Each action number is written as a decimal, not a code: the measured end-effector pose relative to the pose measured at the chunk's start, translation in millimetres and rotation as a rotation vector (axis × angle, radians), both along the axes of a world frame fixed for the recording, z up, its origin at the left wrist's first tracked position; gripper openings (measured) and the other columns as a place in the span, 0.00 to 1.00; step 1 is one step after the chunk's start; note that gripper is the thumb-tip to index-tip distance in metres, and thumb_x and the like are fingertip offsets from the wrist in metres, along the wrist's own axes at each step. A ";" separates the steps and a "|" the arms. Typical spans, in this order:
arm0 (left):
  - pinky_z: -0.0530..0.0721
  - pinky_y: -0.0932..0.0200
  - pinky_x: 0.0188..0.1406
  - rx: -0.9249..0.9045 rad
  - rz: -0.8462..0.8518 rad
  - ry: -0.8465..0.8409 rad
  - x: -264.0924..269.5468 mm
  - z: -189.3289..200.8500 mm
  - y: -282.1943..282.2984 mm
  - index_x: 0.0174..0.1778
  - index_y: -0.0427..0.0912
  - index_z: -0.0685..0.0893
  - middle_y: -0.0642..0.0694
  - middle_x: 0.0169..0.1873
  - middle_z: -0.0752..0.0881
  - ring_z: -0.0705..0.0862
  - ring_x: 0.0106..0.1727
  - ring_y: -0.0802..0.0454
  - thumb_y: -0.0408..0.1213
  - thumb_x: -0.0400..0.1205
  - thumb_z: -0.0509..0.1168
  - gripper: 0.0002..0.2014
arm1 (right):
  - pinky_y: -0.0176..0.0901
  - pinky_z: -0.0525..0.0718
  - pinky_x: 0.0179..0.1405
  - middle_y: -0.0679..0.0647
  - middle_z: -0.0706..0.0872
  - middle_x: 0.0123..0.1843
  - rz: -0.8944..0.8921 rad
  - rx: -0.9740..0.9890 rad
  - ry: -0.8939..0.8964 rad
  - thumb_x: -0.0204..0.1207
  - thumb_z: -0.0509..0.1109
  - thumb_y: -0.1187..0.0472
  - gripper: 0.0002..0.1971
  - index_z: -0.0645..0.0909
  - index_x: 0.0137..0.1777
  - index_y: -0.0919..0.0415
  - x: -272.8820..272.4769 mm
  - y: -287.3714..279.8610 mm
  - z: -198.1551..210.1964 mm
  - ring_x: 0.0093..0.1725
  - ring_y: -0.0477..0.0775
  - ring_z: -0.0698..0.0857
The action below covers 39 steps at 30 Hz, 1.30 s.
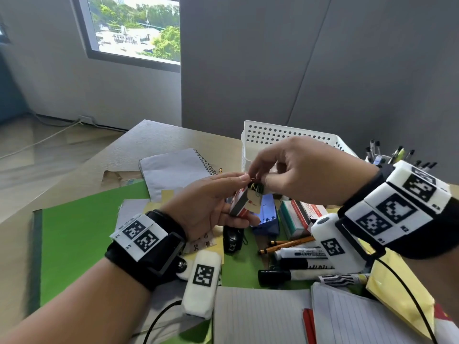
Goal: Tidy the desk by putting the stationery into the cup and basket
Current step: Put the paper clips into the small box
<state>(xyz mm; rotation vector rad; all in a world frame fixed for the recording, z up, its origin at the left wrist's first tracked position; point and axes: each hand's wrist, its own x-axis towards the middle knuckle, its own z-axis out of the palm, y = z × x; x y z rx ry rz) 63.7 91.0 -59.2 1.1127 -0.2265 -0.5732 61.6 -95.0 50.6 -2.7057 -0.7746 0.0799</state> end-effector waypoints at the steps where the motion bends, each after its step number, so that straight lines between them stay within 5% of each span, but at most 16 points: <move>1: 0.94 0.54 0.41 -0.005 -0.005 -0.004 -0.3 0.4 -0.1 0.70 0.40 0.85 0.30 0.62 0.86 0.90 0.54 0.26 0.47 0.80 0.71 0.24 | 0.26 0.73 0.29 0.36 0.90 0.39 0.009 -0.002 -0.006 0.78 0.74 0.57 0.07 0.90 0.50 0.43 -1.2 -0.6 1.9 0.31 0.34 0.82; 3: 0.93 0.54 0.42 -0.010 -0.010 -0.011 -0.9 0.8 0.2 0.71 0.41 0.84 0.37 0.58 0.88 0.90 0.54 0.28 0.48 0.81 0.70 0.24 | 0.24 0.74 0.30 0.29 0.88 0.37 0.032 -0.016 -0.001 0.75 0.78 0.53 0.06 0.90 0.51 0.42 -3.0 -1.4 4.1 0.34 0.28 0.82; 6: 0.92 0.54 0.42 -0.005 -0.018 -0.031 -0.9 0.5 -0.1 0.71 0.42 0.85 0.36 0.60 0.88 0.88 0.55 0.26 0.48 0.82 0.69 0.23 | 0.20 0.73 0.27 0.26 0.80 0.22 0.011 -0.022 0.030 0.76 0.80 0.54 0.03 0.91 0.48 0.45 -2.8 -1.8 4.0 0.28 0.25 0.80; 11: 0.93 0.53 0.45 -0.021 -0.084 -0.055 -1.3 -0.7 -1.2 0.75 0.41 0.81 0.28 0.70 0.83 0.91 0.52 0.30 0.44 0.82 0.69 0.25 | 0.26 0.75 0.27 0.41 0.90 0.34 -0.054 0.094 -0.030 0.75 0.80 0.53 0.04 0.92 0.39 0.45 1.2 -4.2 -2.9 0.28 0.36 0.83; 17: 0.93 0.50 0.48 -0.050 -0.090 -0.051 0.4 -2.6 1.4 0.75 0.41 0.81 0.27 0.73 0.79 0.86 0.61 0.24 0.37 0.76 0.75 0.29 | 0.26 0.79 0.36 0.31 0.89 0.41 -0.089 0.299 -0.142 0.75 0.80 0.51 0.02 0.91 0.46 0.43 -5.7 -16.1 -15.5 0.40 0.35 0.85; 19: 0.93 0.51 0.45 -0.081 -0.065 -0.053 2.4 -3.4 1.0 0.74 0.41 0.82 0.28 0.72 0.82 0.87 0.59 0.25 0.34 0.76 0.75 0.27 | 0.42 0.87 0.47 0.38 0.90 0.45 -0.140 0.493 -0.104 0.78 0.78 0.51 0.04 0.90 0.50 0.41 -4.7 -27.3 -20.9 0.45 0.41 0.88; 21: 0.94 0.51 0.43 -0.126 -0.061 -0.050 4.6 -4.5 1.9 0.74 0.41 0.82 0.29 0.68 0.82 0.89 0.57 0.27 0.34 0.74 0.75 0.29 | 0.68 0.88 0.55 0.52 0.91 0.46 -0.142 0.669 0.023 0.80 0.74 0.57 0.07 0.90 0.53 0.42 -5.6 -36.2 -28.3 0.50 0.64 0.89; 23: 0.94 0.51 0.44 -0.167 -0.083 -0.053 6.6 -6.3 2.8 0.76 0.40 0.80 0.29 0.68 0.77 0.89 0.55 0.28 0.29 0.73 0.72 0.32 | 0.78 0.86 0.56 0.57 0.91 0.50 -0.115 0.793 0.158 0.79 0.71 0.67 0.14 0.90 0.54 0.47 -5.7 -41.4 -39.5 0.54 0.80 0.85; 26: 0.93 0.52 0.41 -0.158 -0.072 -0.065 7.4 -8.7 0.5 0.76 0.40 0.80 0.29 0.64 0.79 0.90 0.52 0.33 0.24 0.68 0.72 0.36 | 0.64 0.89 0.61 0.55 0.91 0.56 -0.061 0.871 0.245 0.74 0.74 0.77 0.17 0.87 0.56 0.56 -5.1 -40.2 -57.8 0.54 0.63 0.92; 29: 0.90 0.57 0.35 -0.125 -0.043 -0.112 6.2 -9.2 -2.3 0.78 0.41 0.79 0.36 0.56 0.85 0.89 0.45 0.42 0.22 0.71 0.75 0.37 | 0.72 0.88 0.61 0.64 0.91 0.56 -0.060 0.972 0.249 0.66 0.81 0.69 0.15 0.86 0.49 0.54 -1.0 -36.1 -70.0 0.54 0.69 0.92; 32: 0.89 0.59 0.33 -0.123 -0.015 -0.115 4.1 -6.6 -3.7 0.73 0.44 0.84 0.40 0.53 0.88 0.89 0.43 0.47 0.31 0.74 0.79 0.29 | 0.70 0.88 0.61 0.66 0.91 0.56 -0.040 1.061 0.226 0.66 0.83 0.72 0.15 0.85 0.49 0.58 -0.2 -30.2 -76.1 0.53 0.68 0.92; 36: 0.88 0.58 0.33 -0.086 0.009 -0.102 2.5 -4.0 -4.2 0.60 0.46 0.90 0.42 0.49 0.89 0.88 0.44 0.47 0.49 0.71 0.84 0.23 | 0.53 0.91 0.57 0.59 0.92 0.56 -0.015 1.068 0.203 0.68 0.81 0.76 0.15 0.83 0.50 0.62 -4.1 -22.7 -78.8 0.50 0.56 0.92; 39: 0.90 0.54 0.37 -0.102 0.036 -0.056 0.6 -0.7 -4.5 0.57 0.42 0.87 0.44 0.41 0.89 0.90 0.42 0.48 0.45 0.74 0.80 0.19 | 0.53 0.91 0.57 0.62 0.92 0.52 -0.022 1.160 0.296 0.64 0.81 0.73 0.15 0.83 0.49 0.62 -6.1 -17.9 -80.6 0.49 0.55 0.93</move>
